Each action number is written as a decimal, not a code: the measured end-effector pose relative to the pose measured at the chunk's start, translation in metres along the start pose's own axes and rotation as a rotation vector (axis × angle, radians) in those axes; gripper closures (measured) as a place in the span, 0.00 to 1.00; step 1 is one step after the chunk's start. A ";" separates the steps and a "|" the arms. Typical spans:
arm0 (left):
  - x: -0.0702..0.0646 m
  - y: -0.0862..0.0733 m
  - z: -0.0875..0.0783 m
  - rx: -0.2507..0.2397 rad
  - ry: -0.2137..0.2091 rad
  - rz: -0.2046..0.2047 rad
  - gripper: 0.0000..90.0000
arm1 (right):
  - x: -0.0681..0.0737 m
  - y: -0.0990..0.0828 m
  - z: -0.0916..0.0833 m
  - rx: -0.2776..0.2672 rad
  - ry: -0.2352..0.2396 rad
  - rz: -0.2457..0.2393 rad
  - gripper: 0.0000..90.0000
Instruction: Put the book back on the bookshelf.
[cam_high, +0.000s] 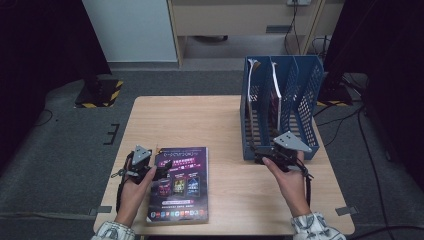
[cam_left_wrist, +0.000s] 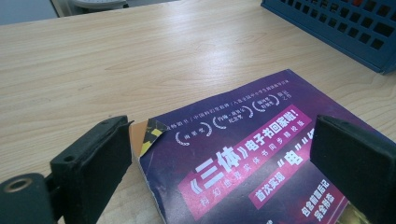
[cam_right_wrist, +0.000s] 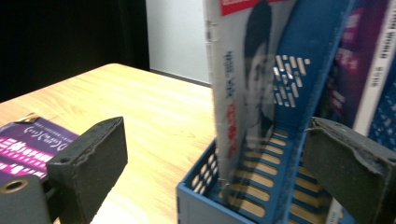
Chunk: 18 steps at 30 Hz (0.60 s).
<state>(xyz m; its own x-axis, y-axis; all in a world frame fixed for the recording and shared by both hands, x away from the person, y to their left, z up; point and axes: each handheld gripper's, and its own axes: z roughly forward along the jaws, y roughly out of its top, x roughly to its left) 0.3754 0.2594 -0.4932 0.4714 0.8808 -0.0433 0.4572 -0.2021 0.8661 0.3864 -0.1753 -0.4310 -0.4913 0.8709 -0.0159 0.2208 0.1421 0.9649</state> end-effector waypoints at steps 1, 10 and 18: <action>0.000 0.000 0.000 0.003 -0.001 -0.001 0.06 | 0.002 0.000 0.000 0.002 0.002 -0.004 0.08; -0.001 0.000 0.001 0.008 -0.007 0.006 0.06 | 0.024 -0.006 0.007 0.029 0.048 -0.057 0.09; -0.001 0.000 0.002 0.009 -0.013 0.013 0.06 | 0.041 -0.011 0.011 0.047 0.089 -0.082 0.09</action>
<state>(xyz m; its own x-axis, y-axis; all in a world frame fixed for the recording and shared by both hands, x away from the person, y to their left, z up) 0.3763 0.2572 -0.4938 0.4867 0.8727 -0.0387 0.4580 -0.2172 0.8620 0.3734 -0.1355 -0.4448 -0.5817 0.8104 -0.0692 0.2150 0.2352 0.9479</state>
